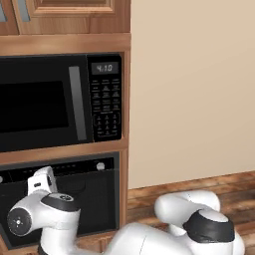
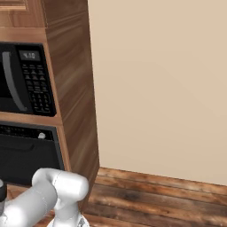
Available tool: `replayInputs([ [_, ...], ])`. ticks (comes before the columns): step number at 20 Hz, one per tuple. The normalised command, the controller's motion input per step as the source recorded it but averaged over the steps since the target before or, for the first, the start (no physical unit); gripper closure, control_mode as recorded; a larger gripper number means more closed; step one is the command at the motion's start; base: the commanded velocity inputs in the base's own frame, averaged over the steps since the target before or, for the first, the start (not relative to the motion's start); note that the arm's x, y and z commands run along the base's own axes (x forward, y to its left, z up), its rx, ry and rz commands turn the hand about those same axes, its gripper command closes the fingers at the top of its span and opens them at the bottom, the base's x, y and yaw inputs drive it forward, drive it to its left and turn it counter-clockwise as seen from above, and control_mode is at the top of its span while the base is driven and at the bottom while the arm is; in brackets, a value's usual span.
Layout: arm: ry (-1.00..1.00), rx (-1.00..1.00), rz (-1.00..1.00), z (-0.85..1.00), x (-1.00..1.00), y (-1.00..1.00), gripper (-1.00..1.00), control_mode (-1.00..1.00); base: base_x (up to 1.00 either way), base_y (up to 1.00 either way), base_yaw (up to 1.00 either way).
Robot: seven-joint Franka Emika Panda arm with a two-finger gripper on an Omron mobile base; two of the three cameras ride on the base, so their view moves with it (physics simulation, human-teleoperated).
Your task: Take the fish from the oven and place it on the plate on the counter.
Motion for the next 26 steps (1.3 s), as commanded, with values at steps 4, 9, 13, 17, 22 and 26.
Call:
replayInputs([
  [4, -0.38, 0.01, 0.00, -0.48, 0.06, 0.03, -1.00, -1.00, 0.00, 0.00, 0.00],
  [9, -0.30, 0.09, 0.00, -0.52, 0.29, 0.00, -1.00, -1.00, 0.00, 0.00, 0.00],
  [13, -0.14, 0.11, 0.00, -0.36, 0.43, -0.02, -1.00, -1.00, 0.00, 0.00, 0.00],
  [17, 0.00, 0.03, 0.03, -0.19, 0.54, 0.00, -1.00, -1.00, 0.00, 0.00, 0.00],
  [22, 0.00, 0.00, 0.02, -0.22, 0.30, 0.03, -1.00, -1.00, 0.00, 0.00, 0.00],
  [26, 0.00, 0.00, 0.00, -0.38, 0.01, 0.19, -1.00, -1.00, 0.00, 0.00, 0.00],
])
